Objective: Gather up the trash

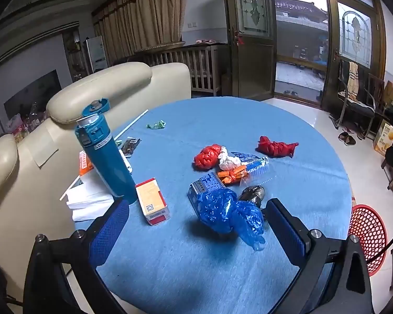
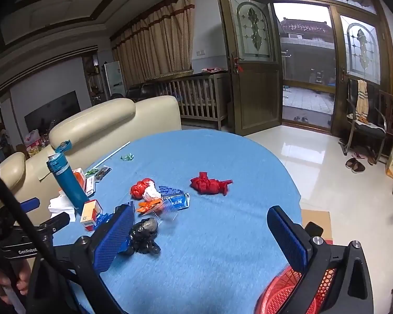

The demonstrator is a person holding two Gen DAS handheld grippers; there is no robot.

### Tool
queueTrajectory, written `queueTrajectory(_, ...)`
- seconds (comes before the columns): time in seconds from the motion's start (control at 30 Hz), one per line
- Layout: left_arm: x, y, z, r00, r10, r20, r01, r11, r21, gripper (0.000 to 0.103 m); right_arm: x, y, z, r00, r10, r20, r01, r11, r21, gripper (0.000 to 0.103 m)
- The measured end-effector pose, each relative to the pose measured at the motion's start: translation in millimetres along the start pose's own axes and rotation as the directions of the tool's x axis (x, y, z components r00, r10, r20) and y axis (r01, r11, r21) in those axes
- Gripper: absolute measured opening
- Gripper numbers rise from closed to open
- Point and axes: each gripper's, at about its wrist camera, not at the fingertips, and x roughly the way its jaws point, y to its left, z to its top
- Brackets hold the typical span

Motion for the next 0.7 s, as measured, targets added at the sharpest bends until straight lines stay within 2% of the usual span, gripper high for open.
queueTrajectory(0.33,-15.9,3.0,-6.8,1.0,0.018,0.02,-0.018,1.0,0.008,0.103,-26.7,12.4,0.3,0.999,0.002,0.041,-0.001,1.0,-0.028,0.103)
queueTrajectory(0.7,-0.4,2.4,-4.9,1.0,0.022,-0.007,-0.022,1.0,0.009,0.103,-8.2,17.6,1.1,1.0,0.016,0.006,-0.016,1.0,-0.021,0.103)
